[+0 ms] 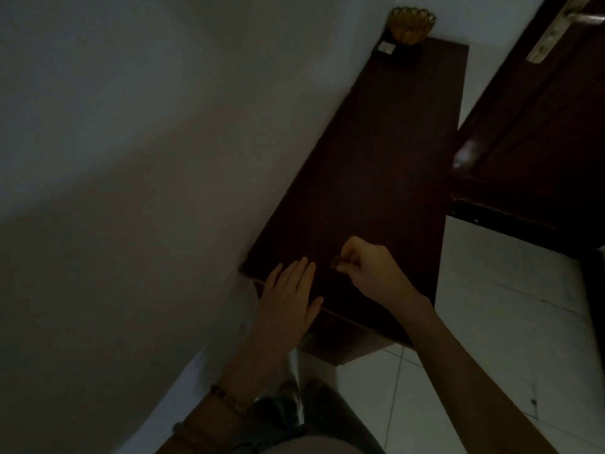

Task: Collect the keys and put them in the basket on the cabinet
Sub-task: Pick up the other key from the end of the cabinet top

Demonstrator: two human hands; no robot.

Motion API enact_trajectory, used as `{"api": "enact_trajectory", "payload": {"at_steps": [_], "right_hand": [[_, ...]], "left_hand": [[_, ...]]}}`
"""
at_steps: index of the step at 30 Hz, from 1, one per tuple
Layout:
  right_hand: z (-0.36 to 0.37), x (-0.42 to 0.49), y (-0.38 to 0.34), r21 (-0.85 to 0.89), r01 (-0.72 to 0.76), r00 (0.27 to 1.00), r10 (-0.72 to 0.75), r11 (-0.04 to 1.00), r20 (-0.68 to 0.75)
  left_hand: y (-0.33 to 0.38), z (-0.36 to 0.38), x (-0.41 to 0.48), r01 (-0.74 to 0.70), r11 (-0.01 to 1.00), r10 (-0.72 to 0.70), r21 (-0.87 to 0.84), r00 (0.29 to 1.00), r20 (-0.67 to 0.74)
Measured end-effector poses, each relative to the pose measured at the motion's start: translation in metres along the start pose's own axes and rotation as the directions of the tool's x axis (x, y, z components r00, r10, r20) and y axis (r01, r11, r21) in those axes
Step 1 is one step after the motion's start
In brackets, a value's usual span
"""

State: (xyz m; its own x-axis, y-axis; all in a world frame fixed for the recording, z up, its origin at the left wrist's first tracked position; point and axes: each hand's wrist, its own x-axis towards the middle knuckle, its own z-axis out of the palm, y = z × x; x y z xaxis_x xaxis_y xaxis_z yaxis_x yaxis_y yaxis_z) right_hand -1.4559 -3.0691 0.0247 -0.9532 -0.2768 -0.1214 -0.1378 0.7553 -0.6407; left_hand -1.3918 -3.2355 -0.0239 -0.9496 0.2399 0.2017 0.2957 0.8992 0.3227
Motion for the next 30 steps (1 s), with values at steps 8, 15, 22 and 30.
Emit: {"api": "enact_trajectory", "payload": {"at_steps": [8,15,22,30], "right_hand": [[-0.028,-0.036,0.005,0.241,-0.03,0.975,0.082,0.97,-0.207],[-0.052,-0.074,0.028,0.467,-0.08,0.943,0.219,0.88,-0.25],[-0.102,-0.135,0.071,0.684,-0.063,0.943,0.267,0.727,-0.197],[-0.167,-0.214,0.142,0.734,-0.049,0.943,0.274,0.678,-0.19]], "left_hand": [[0.017,0.012,-0.002,-0.034,0.998,0.038,-0.054,0.996,0.078],[0.027,0.013,-0.005,0.015,0.999,-0.012,-0.03,0.994,0.107],[0.08,0.014,-0.007,0.074,0.997,-0.075,-0.026,0.995,-0.059],[0.219,0.045,-0.008,0.016,0.999,-0.021,-0.043,0.993,-0.117]]}}
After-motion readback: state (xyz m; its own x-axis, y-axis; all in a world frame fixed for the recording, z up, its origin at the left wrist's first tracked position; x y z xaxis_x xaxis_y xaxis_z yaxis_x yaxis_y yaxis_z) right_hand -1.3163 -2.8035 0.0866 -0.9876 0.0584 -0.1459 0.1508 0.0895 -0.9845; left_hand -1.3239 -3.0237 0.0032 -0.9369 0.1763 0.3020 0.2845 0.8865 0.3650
